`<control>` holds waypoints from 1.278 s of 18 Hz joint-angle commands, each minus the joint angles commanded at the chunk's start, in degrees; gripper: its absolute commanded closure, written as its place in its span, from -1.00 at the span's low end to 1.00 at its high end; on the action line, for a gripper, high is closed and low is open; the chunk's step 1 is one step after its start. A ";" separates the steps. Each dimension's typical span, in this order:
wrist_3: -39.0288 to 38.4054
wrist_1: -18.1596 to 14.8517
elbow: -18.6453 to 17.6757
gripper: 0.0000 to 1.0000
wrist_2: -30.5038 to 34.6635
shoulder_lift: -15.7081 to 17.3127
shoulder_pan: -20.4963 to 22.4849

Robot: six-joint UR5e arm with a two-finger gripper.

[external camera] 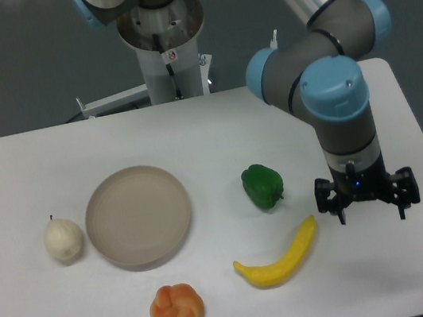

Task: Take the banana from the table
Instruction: 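Open the gripper and position it above the yellow banana, then lower the open gripper down onto the middle of the banana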

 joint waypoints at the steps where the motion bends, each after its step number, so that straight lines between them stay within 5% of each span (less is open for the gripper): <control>1: 1.58 -0.17 0.00 -1.00 0.27 -0.26 0.00; 6: 13.51 -1.40 -1.31 -1.00 -0.78 -0.97 -0.79; 12: 20.05 -11.32 -4.03 -1.00 -8.77 -0.36 -1.93; 23: 19.26 -9.67 -4.66 -1.00 -8.61 -4.57 -3.87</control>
